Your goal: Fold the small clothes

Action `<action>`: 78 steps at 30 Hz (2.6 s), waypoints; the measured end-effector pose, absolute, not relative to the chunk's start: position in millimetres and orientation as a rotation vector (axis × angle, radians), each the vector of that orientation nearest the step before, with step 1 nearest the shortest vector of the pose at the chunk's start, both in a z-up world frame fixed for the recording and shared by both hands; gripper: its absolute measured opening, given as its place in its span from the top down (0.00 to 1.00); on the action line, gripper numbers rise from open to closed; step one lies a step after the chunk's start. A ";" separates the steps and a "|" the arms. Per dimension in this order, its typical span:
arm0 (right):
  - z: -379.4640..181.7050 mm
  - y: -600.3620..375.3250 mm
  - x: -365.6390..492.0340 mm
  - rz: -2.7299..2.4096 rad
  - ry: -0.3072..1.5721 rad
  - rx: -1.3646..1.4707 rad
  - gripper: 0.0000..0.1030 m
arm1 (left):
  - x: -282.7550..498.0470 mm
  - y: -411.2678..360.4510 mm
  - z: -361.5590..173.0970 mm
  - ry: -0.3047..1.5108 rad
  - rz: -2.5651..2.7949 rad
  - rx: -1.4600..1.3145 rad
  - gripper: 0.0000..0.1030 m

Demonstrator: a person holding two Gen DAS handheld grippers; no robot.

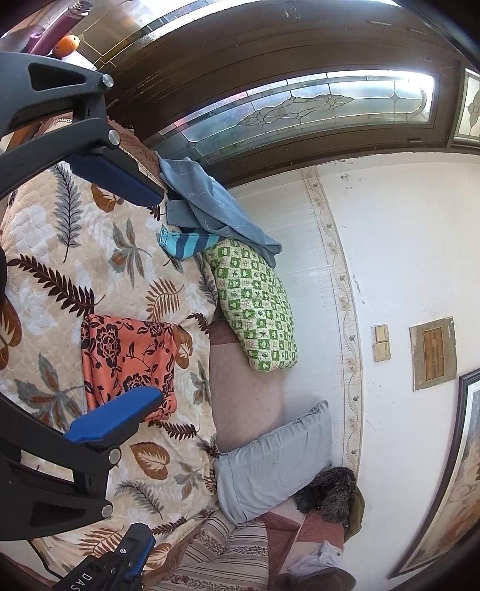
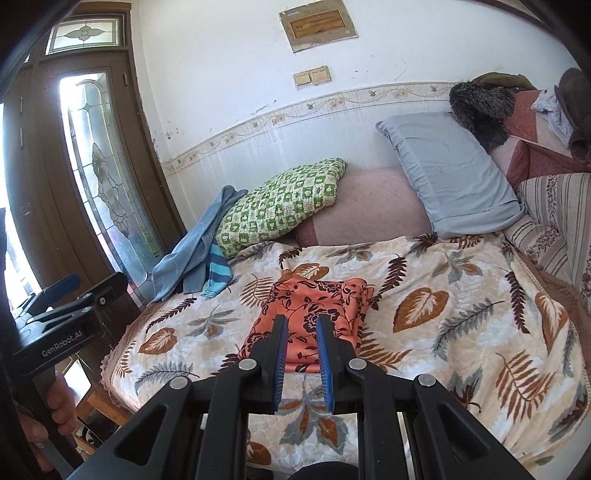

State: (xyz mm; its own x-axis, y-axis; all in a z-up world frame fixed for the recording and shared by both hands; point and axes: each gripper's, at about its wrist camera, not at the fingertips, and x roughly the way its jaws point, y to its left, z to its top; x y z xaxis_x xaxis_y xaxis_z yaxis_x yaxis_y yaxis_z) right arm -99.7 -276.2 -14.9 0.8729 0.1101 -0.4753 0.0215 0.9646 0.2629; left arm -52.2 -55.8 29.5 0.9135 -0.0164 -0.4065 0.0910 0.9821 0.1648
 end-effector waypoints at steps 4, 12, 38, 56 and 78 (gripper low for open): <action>-10.7 -270.6 -100.8 0.061 0.501 0.263 0.82 | -57.4 -47.9 39.5 0.391 -0.038 0.166 0.03; -6.3 -257.6 -99.9 0.087 0.496 0.245 0.82 | -59.5 -40.6 45.0 0.378 -0.028 0.154 0.02; -12.0 -212.0 -28.6 0.134 0.545 0.159 0.82 | -0.3 -19.5 27.8 0.433 -0.025 0.121 0.02; -34.7 -154.9 20.0 0.169 0.619 0.126 0.82 | 41.6 37.0 -6.1 0.507 -0.004 0.090 0.02; -29.2 -188.9 31.8 0.188 0.571 0.158 0.82 | 29.0 9.2 14.6 0.466 -0.037 0.118 0.02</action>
State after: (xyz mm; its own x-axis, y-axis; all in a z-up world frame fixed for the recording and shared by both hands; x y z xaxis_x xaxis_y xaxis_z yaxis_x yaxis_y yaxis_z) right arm 31.8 -188.9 -29.2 0.8251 0.2200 -0.5204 -0.1325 0.9708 0.2001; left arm 29.0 9.2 14.6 0.8926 -0.0086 -0.4507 0.0624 0.9926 0.1046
